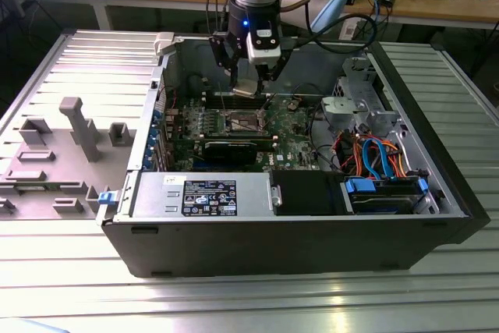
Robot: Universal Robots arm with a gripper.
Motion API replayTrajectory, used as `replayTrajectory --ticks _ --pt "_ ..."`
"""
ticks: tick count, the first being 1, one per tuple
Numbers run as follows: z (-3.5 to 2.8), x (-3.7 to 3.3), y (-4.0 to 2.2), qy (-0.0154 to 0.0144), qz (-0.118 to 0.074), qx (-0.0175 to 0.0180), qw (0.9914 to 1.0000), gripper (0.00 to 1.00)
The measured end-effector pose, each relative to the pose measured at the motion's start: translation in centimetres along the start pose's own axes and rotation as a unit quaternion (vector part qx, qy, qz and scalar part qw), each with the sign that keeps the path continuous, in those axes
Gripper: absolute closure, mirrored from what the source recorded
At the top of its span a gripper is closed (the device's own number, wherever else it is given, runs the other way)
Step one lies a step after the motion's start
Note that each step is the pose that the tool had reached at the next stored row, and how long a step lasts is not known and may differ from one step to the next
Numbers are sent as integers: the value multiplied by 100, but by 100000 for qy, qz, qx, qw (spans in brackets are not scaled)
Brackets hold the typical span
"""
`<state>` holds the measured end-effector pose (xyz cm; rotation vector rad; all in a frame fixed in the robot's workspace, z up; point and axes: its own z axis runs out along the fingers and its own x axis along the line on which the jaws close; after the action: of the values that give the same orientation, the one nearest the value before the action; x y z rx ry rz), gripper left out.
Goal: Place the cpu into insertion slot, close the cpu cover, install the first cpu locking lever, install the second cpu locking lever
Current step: 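Place the cpu into insertion slot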
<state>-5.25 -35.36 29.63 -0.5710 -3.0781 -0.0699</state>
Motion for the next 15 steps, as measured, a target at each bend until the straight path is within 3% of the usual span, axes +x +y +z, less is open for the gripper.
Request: replayTrajectory --ticks 15 --pt "0 0 0 -71 1742 -32 99985 45"
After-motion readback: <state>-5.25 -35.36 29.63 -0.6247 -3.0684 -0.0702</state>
